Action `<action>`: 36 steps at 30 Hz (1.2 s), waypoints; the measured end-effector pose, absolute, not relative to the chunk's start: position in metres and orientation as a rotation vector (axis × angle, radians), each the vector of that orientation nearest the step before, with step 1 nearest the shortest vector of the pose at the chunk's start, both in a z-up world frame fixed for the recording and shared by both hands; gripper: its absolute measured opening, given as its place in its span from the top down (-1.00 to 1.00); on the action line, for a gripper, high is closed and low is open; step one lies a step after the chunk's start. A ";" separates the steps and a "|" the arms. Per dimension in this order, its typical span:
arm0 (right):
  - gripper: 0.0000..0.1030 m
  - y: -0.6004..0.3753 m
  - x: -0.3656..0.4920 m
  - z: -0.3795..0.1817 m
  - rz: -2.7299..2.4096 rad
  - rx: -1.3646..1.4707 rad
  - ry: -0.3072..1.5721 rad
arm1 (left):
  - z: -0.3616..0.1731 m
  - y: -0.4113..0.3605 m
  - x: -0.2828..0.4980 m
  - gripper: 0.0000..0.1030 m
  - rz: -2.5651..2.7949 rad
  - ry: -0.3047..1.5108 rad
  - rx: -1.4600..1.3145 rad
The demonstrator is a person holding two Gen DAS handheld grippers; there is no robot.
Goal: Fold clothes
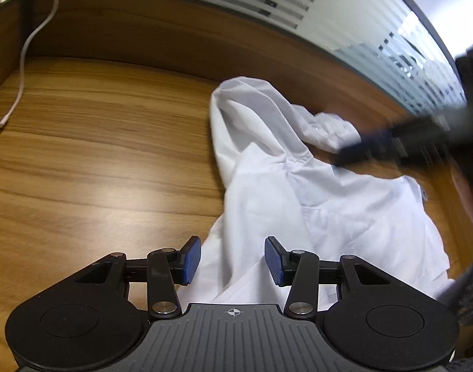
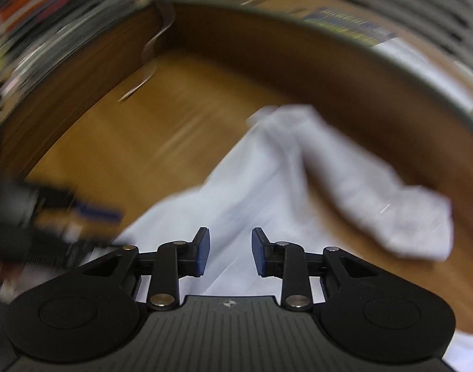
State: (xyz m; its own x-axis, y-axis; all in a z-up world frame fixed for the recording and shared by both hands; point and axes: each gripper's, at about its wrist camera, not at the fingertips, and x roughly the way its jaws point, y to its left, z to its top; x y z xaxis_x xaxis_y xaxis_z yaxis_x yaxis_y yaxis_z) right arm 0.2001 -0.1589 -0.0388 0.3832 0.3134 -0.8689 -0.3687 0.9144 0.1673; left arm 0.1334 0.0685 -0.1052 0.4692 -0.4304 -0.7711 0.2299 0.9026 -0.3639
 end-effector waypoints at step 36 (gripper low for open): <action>0.97 -0.370 0.082 -0.033 -0.229 -0.031 1.074 | -0.076 0.084 0.081 -0.14 -0.367 1.015 -0.150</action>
State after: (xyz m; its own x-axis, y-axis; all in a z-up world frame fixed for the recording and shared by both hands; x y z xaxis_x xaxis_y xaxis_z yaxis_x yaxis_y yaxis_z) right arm 0.0825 -0.3703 -0.0334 0.4556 -0.2004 -0.8673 0.1705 0.9759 -0.1359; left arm 0.0807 0.0843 -0.0758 0.4727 -0.3674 -0.8010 0.2296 0.9289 -0.2906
